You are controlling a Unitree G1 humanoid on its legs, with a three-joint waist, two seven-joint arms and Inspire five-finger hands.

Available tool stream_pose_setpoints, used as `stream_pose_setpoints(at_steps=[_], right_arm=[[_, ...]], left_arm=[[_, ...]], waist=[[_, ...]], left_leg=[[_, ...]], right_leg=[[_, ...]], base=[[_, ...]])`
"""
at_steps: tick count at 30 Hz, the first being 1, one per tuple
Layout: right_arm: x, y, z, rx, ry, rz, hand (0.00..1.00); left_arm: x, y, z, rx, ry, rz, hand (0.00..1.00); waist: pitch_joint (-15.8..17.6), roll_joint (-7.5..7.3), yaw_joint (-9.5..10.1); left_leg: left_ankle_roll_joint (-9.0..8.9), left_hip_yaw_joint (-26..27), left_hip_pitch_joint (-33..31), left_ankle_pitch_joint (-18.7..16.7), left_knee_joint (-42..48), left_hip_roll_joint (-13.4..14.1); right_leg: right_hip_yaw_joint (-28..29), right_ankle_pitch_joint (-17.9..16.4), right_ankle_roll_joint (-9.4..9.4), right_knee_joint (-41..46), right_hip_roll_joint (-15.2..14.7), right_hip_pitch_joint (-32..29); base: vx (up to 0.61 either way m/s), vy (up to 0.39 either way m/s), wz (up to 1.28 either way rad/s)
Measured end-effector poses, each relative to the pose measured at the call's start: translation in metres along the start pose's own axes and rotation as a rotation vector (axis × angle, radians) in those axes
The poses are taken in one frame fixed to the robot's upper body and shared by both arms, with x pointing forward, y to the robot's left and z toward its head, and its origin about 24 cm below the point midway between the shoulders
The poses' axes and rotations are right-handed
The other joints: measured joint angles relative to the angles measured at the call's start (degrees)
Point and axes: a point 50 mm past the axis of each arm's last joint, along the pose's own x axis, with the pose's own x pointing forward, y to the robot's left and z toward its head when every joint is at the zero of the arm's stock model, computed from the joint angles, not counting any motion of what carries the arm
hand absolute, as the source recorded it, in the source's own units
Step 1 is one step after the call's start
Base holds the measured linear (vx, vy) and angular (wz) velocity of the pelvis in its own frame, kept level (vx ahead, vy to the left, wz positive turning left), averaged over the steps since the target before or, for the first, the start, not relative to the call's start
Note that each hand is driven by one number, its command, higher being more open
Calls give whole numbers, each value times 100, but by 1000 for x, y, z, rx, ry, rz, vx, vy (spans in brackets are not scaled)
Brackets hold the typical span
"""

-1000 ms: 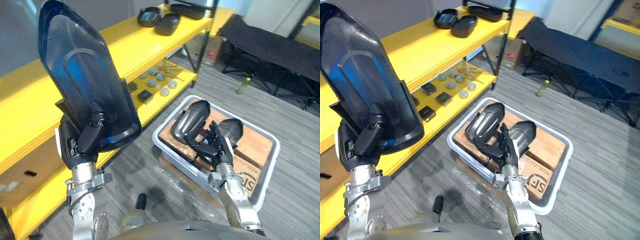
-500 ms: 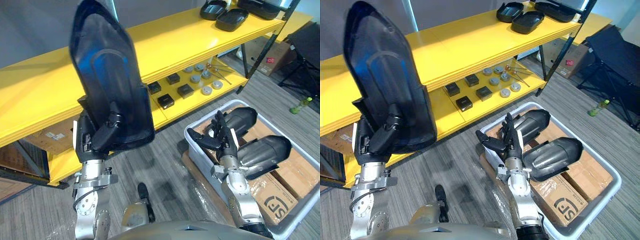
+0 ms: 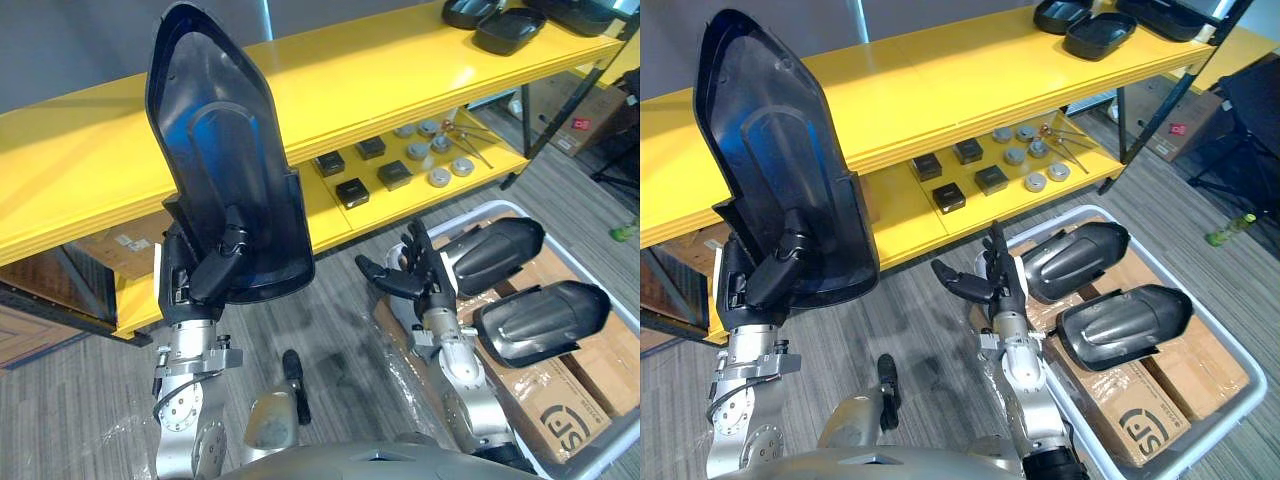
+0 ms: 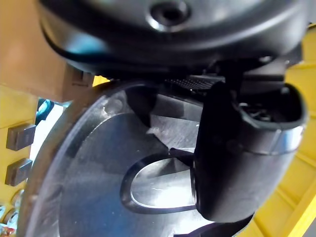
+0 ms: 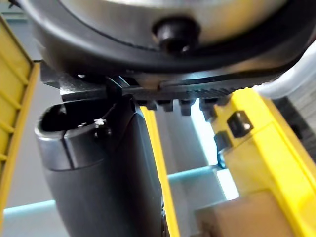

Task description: Walk over and take three plastic housings, then place them on the shelf

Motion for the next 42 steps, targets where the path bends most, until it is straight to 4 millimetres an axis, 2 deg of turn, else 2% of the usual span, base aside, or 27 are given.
stream_pose_setpoints(at_steps=[1, 4, 5, 6, 7, 8, 9, 10, 11, 14, 16, 18, 21, 23, 24, 28, 31, 32, 34, 35, 36, 37, 38, 39, 40, 41, 42], right_arm=[[2, 2, 2, 4, -9, 0, 100], [5, 9, 6, 39, -39, -13, 100], [4, 8, 6, 40, -41, -22, 100], [4, 7, 6, 39, -40, -24, 100], [4, 5, 6, 36, -42, -32, 100], [5, 4, 9, 46, -55, -42, 100], [5, 4, 9, 47, -60, -46, 100], [5, 2, 9, 46, -61, -51, 100], [5, -1, 10, 44, -68, -67, 100], [5, -16, 32, 49, -177, -126, 100], [3, -26, 45, 48, -244, -164, 100], [-2, -38, 48, 49, -258, -205, 100], [-1, -41, 50, 49, -275, -211, 100], [1, -40, 53, 36, -286, -205, 100], [2, -40, 54, 33, -296, -202, 100], [6, -40, 63, 35, -346, -226, 100], [1, -50, 66, 33, -383, -305, 100], [-3, -58, 69, 27, -421, -357, 100], [-7, -66, 77, -5, -471, -402, 100], [-8, -70, 82, -17, -500, -412, 100], [-12, -76, 97, -44, -580, -422, 100], [-14, -79, 103, -51, -620, -434, 100], [-15, -80, 108, -50, -650, -441, 100], [-15, -81, 117, -46, -707, -444, 100], [-15, -82, 124, -43, -746, -455, 100], [-16, -82, 126, -45, -756, -459, 100], [-19, -84, 131, -64, -775, -461, 100]], left_arm=[[0, 1, 0, 3, -2, -1, 0], [0, 6, 3, 34, -8, -3, 0], [-1, 7, 2, 52, 1, -3, 0], [0, 7, 2, 63, 4, -10, 0], [0, 8, 3, 75, 4, -15, 0], [2, 11, 4, 102, 5, -25, 0], [3, 12, 5, 109, 6, -28, 0], [4, 13, 5, 116, 10, -27, 0], [6, 13, 6, 123, 6, -23, 0], [14, 8, 8, 115, -24, -43, 0], [17, 6, 9, 126, -35, -52, 0], [13, 9, 7, 145, -13, -51, 0], [11, 17, 10, 174, -10, -44, 0], [11, 21, 11, 173, -11, -29, 0], [10, 21, 10, 161, -10, -28, 0], [9, 18, 10, 125, -14, -44, 0], [8, 5, 4, 87, 2, -104, 0], [9, 1, 3, 80, 2, -139, 0], [12, -2, 4, 80, -10, -156, 0], [14, -3, 5, 78, -18, -159, 0], [18, -4, 7, 83, -37, -165, 0], [19, -4, 9, 91, -45, -175, 0], [21, -5, 10, 95, -53, -186, 0], [24, -7, 13, 97, -69, -210, 0], [27, -12, 14, 80, -75, -261, 0], [28, -15, 13, 73, -77, -295, 0], [27, -27, 9, 45, -48, -389, 0]], waist=[[10, -18, 36], [46, -135, 170], [37, -136, 36], [26, -118, 11], [21, -126, 1], [8, -138, -95], [8, -140, -108], [7, -140, -116], [7, -140, -144], [-63, -73, -245], [-81, -29, -305], [-138, -105, -365], [-328, -283, -324], [-353, -323, -267], [-381, -320, -211], [-444, -180, -229], [-492, -85, -392], [-484, -36, -410], [-417, 21, -449], [-359, 110, -464], [-174, 265, -459], [-200, 325, -412], [-217, 352, -391], [-233, 395, -405], [-261, 439, -469], [-269, 456, -516], [-348, 580, -606]], left_leg=[[17, 9, -35, -123, 170, 5], [181, 93, -207, -893, 1209, -13], [242, -16, -183, -1211, 1281, -181], [260, -92, -157, -1220, 1178, -206], [266, -116, -102, -1222, 1023, -266], [345, -308, 89, -1171, 582, -434], [367, -373, 203, -1123, 411, -509], [346, -415, 344, -1051, 224, -576], [343, -521, 642, -966, -113, -743], [541, -815, 1023, -805, -610, -1111], [558, -910, 1094, -795, -629, -1179], [554, -1107, 1541, -797, -886, -1290], [456, -1158, 1856, -857, -1068, -1352], [326, -1151, 1999, -939, -1082, -1360], [240, -1131, 2076, -1019, -1078, -1363], [109, -1030, 2081, -1235, -1002, -1219], [67, -976, 2074, -1441, -846, -1082], [-35, -862, 1858, -1681, -213, -983], [-157, -748, 1240, -1790, 1209, -850], [-186, -734, 1004, -1772, 1847, -750], [-338, -681, 538, -1695, 3112, -491], [-117, -667, 419, -1936, 3180, -290], [-108, -690, 395, -2035, 3003, -145], [-197, -782, 410, -2043, 2339, 77], [-369, -914, 534, -1782, 1460, 275], [-430, -939, 637, -1559, 1041, 350], [-768, -1026, 915, -1117, 291, 420]], right_leg=[[0, -10, -1, -1, -34, 30], [9, -82, -177, 21, -265, 270], [287, 347, -916, 863, -460, 2], [423, 656, -1221, 1166, -523, -210], [593, 980, -1383, 1444, -574, -417], [1260, 801, -942, 2020, -314, -934], [1392, 647, -790, 2084, -172, -1054], [1464, 508, -694, 2090, -53, -1137], [1443, 355, -704, 1914, 144, -1221], [1666, 244, -732, 1344, 433, -1935], [2113, 396, -490, 945, 564, -2319], [2221, 601, -232, 531, 582, -2217], [2187, 1208, -362, -131, 697, -2103], [2155, 1743, -517, -553, 867, -1969], [2045, 1926, -676, -815, 971, -1840], [2084, 2014, -767, -1597, 1194, -1440], [2093, 2024, -785, -1824, 1349, -1282], [2169, 1967, -838, -1842, 1424, -1235], [2208, 1913, -874, -1846, 1451, -1167], [2225, 1897, -897, -1849, 1450, -1083], [2259, 1825, -914, -1875, 1410, -815], [2358, 1797, -922, -1848, 1383, -784], [2432, 1782, -910, -1820, 1361, -800], [2534, 1766, -871, -1777, 1300, -830], [2589, 1770, -755, -1722, 1227, -873], [2624, 1734, -686, -1664, 1194, -899], [2726, 1622, -521, -1473, 1118, -1010]], base=[[48, 132, -8], [163, 200, 1], [267, 246, 38], [280, 254, 45], [356, 333, 43], [361, 315, 41], [367, 298, 45], [258, 167, 38], [316, 184, 54], [311, 134, 71], [315, 85, 78], [353, 22, 80], [307, -50, 45], [251, -105, 14], [182, -123, -5], [241, -108, -24], [145, -55, -16], [89, -47, -24], [37, -81, -18], [18, 11, -15], [6, 90, -29], [15, 104, -38], [8, 63, -48], [31, 93, -43], [38, 124, -35], [80, 286, -27], [88, 288, -27]])
